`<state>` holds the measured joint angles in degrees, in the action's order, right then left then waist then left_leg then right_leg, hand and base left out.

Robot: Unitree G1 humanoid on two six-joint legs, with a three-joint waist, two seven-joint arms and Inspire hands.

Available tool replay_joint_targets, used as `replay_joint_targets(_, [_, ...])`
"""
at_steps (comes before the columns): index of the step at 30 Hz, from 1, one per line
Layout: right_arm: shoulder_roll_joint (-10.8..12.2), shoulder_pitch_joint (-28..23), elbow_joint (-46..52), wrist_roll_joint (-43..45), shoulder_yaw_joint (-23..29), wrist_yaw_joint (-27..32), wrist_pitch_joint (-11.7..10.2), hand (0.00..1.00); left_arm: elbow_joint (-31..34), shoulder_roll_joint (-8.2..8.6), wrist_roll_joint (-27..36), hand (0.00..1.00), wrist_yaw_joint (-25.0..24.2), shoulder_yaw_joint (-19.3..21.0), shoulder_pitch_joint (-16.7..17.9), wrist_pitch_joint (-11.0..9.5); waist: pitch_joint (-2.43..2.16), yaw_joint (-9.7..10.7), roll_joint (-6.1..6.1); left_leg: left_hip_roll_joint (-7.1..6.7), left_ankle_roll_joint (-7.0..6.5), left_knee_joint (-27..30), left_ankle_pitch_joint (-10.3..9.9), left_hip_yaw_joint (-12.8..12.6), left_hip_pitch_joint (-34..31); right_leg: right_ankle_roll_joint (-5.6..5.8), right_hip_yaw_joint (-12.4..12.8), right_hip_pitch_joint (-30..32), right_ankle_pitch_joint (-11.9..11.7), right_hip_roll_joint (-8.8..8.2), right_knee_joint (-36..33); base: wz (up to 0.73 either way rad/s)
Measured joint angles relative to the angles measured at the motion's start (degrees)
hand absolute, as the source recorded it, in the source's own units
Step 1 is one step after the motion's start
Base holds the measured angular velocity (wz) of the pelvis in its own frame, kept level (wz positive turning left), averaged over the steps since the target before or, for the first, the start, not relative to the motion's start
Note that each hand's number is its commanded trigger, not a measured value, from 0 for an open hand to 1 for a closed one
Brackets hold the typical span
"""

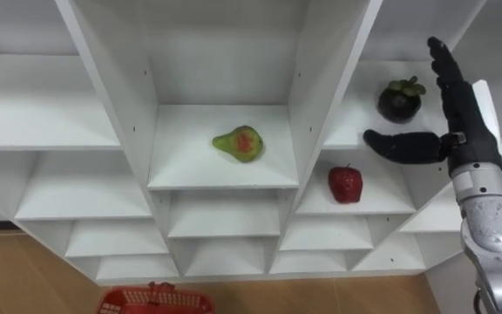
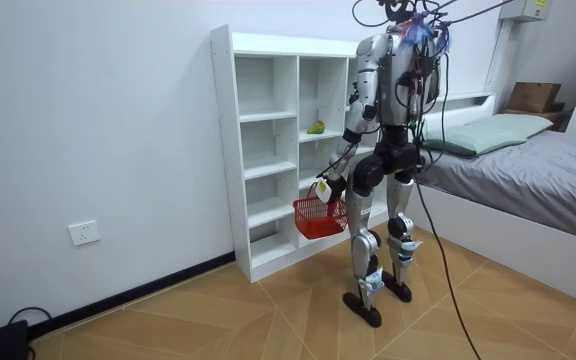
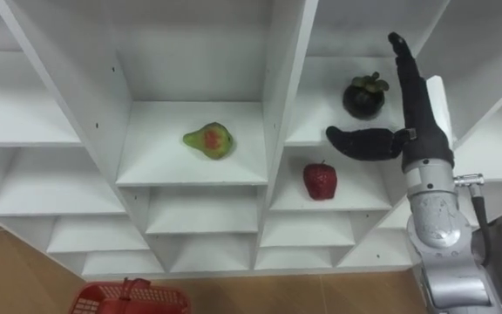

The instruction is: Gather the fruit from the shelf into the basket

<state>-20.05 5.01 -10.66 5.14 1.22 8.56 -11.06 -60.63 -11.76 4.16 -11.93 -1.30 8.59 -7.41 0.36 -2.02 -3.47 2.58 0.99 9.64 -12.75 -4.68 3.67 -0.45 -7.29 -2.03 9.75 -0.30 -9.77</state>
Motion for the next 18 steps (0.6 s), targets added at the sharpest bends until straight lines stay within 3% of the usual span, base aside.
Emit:
replay_joint_targets(11, [-0.5,3.3,-5.4,-0.7,0.0,-0.2,0.0,0.00,0.2,-0.09,0.2,1.00,-0.1,0.2,0.2,0.1,0.08,0.1,-0.21,-0.09,-0.04,0.0,0.1,0.2,-0.1,0.00,-0.9,-0.1,0.0,-0.22,0.0,0.01])
replay_joint_targets(18, [-1.1,3.5,-7.7,-5.0,0.2,-4.2,0.7,0.00,1.5,-0.06,0.2,1.00,-0.3,1.3,1.3,0.8,0.06,0.1,-0.25,-0.18,-0.05,0.1,0.2,0.4,0.0,0.00,-1.1,-0.3,0.0,-0.26,0.0,0.00])
